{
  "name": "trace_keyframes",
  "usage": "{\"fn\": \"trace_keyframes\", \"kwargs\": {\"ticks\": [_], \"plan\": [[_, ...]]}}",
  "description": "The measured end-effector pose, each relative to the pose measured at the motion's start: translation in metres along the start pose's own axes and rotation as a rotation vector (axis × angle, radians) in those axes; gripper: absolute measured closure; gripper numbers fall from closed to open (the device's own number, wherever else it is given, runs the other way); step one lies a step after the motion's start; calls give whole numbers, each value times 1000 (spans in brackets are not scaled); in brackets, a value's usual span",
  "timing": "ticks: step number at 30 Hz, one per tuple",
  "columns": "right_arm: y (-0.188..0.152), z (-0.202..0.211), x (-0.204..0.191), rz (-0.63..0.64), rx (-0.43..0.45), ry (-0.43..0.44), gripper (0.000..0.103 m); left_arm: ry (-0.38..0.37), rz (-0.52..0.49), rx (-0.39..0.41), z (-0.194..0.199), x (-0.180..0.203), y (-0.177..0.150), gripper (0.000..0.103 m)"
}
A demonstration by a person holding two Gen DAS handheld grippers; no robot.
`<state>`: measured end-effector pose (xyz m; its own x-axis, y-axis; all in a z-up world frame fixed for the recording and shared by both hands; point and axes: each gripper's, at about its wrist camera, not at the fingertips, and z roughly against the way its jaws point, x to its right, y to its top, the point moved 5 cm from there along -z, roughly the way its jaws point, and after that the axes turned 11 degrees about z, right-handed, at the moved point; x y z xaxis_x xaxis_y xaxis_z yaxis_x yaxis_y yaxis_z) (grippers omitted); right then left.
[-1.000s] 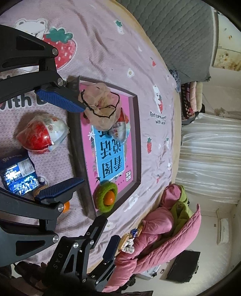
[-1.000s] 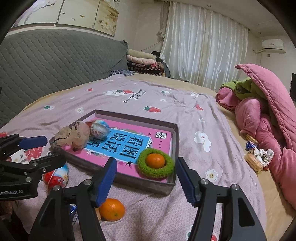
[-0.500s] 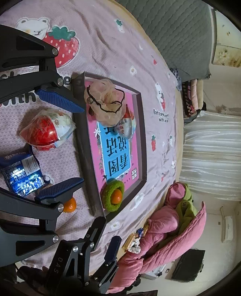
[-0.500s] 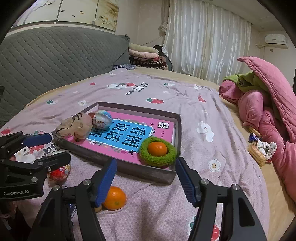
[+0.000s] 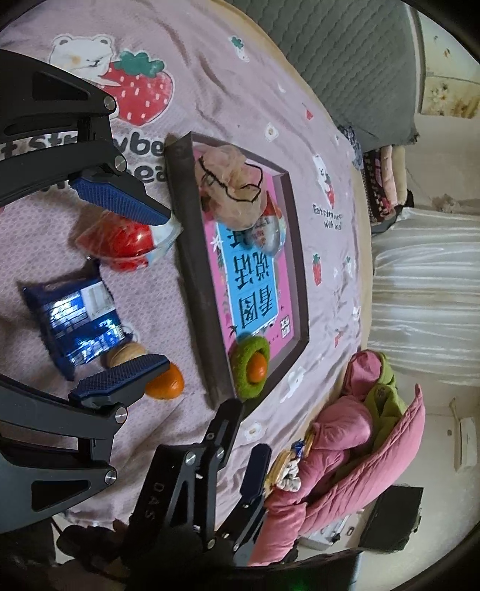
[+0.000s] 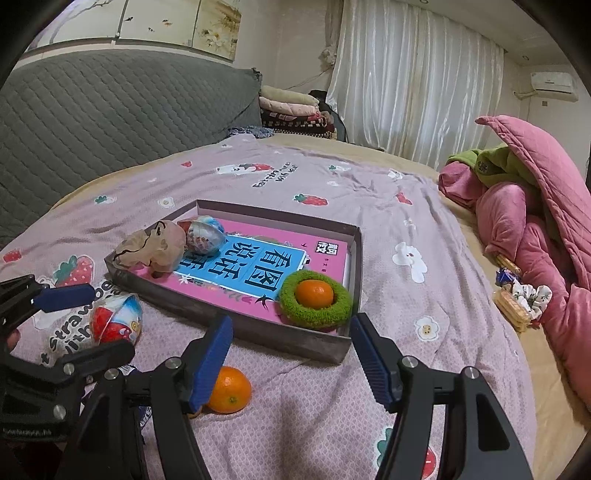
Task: Organize objects
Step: 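Withdraw both tools from the tray toward the remaining objects on the bed, then move the left tool toward the blue snack packet while the right tool approaches a tangerine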
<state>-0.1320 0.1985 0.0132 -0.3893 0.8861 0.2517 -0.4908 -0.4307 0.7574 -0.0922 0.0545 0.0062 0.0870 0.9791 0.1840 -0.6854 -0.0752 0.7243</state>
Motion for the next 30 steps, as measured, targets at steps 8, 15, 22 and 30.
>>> {"fn": "trace_keyframes", "kwargs": {"ticks": [8, 15, 22, 30], "plan": [[-1, 4, -3, 1, 5, 13, 37, 8, -2, -23, 1, 3, -7, 29], [-5, 6, -7, 10, -6, 37, 37, 11, -16, -39, 4, 4, -17, 29], [-12, 6, -11, 22, -21, 58, 37, 2, -20, -67, 5, 6, -26, 29], [-19, 7, -12, 32, -31, 70, 37, -1, -22, -86, 7, 10, -32, 29]]}}
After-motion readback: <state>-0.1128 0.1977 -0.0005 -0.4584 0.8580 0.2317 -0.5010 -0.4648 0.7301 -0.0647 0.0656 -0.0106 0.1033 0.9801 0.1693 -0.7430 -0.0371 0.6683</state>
